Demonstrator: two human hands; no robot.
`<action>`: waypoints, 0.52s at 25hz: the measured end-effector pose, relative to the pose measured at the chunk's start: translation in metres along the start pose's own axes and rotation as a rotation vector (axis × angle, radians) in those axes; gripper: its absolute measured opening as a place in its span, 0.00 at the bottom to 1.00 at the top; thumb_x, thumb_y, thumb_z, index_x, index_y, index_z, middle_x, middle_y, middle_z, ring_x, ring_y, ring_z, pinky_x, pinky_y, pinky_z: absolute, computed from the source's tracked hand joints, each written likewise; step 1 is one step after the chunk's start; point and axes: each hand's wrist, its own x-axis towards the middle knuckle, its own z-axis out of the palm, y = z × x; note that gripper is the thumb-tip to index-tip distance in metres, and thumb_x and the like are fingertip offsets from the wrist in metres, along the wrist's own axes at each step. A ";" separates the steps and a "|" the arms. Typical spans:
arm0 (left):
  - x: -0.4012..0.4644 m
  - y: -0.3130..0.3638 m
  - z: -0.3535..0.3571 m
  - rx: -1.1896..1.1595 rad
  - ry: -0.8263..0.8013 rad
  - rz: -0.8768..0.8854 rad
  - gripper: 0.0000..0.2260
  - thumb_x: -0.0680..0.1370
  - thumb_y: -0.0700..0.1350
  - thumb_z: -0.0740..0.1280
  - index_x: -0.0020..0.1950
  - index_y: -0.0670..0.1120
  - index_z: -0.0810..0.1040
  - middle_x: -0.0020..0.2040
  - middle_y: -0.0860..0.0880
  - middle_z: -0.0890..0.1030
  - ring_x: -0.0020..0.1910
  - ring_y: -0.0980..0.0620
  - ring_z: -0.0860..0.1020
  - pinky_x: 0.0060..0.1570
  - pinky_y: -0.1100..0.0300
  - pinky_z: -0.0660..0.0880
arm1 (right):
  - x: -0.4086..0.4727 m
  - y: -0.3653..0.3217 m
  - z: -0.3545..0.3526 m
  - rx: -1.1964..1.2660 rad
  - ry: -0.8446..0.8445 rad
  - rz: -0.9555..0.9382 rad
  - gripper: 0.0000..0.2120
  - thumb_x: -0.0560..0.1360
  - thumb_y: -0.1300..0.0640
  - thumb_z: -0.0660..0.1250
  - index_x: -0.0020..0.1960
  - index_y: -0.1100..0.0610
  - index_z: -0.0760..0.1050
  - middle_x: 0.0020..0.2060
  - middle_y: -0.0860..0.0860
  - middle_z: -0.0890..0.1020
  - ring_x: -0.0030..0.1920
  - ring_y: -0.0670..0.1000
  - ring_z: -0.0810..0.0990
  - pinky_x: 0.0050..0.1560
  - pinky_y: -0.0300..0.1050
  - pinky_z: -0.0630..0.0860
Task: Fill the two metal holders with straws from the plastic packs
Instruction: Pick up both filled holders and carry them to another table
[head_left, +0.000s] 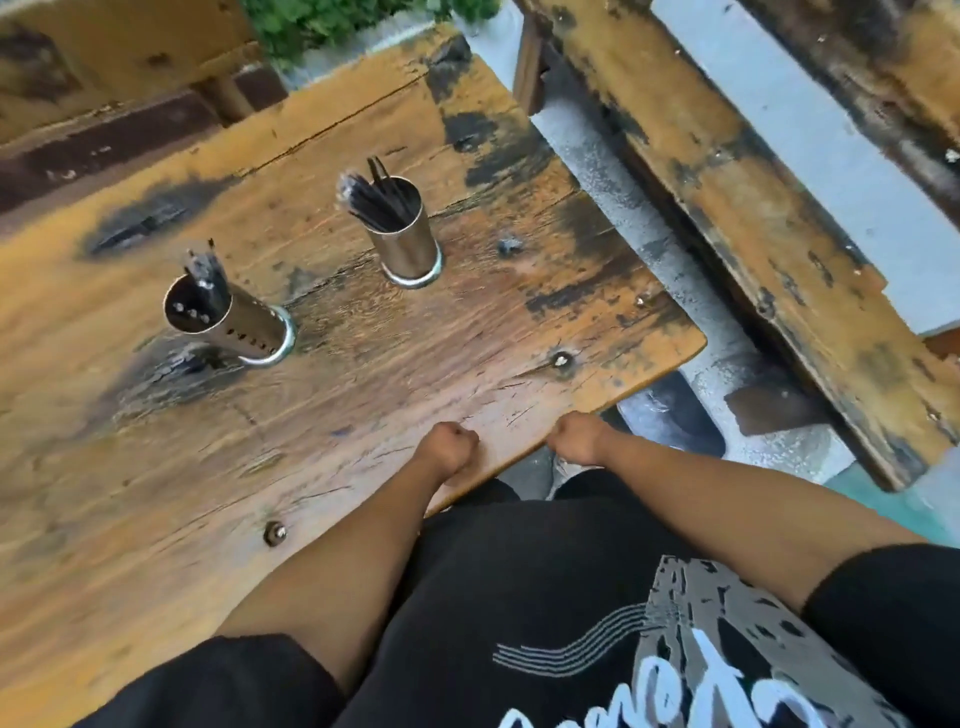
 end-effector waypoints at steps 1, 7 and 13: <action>0.002 -0.017 -0.004 -0.041 0.026 -0.007 0.15 0.78 0.52 0.61 0.53 0.42 0.79 0.52 0.38 0.85 0.50 0.38 0.83 0.57 0.40 0.81 | 0.001 -0.014 0.000 -0.035 -0.029 -0.026 0.13 0.80 0.51 0.61 0.43 0.60 0.76 0.44 0.56 0.79 0.49 0.57 0.77 0.45 0.45 0.70; -0.028 -0.065 -0.025 -0.288 0.175 -0.115 0.08 0.79 0.47 0.62 0.49 0.44 0.77 0.55 0.37 0.83 0.54 0.34 0.83 0.41 0.46 0.83 | 0.028 -0.064 0.008 -0.225 -0.131 -0.151 0.12 0.79 0.54 0.62 0.47 0.63 0.78 0.54 0.62 0.84 0.49 0.57 0.78 0.47 0.45 0.72; -0.049 -0.077 -0.045 -0.515 0.318 -0.224 0.08 0.82 0.44 0.60 0.46 0.46 0.75 0.40 0.41 0.78 0.34 0.44 0.76 0.33 0.58 0.73 | 0.048 -0.092 -0.004 -0.266 -0.161 -0.211 0.09 0.80 0.54 0.62 0.45 0.58 0.74 0.41 0.57 0.79 0.41 0.55 0.77 0.43 0.43 0.70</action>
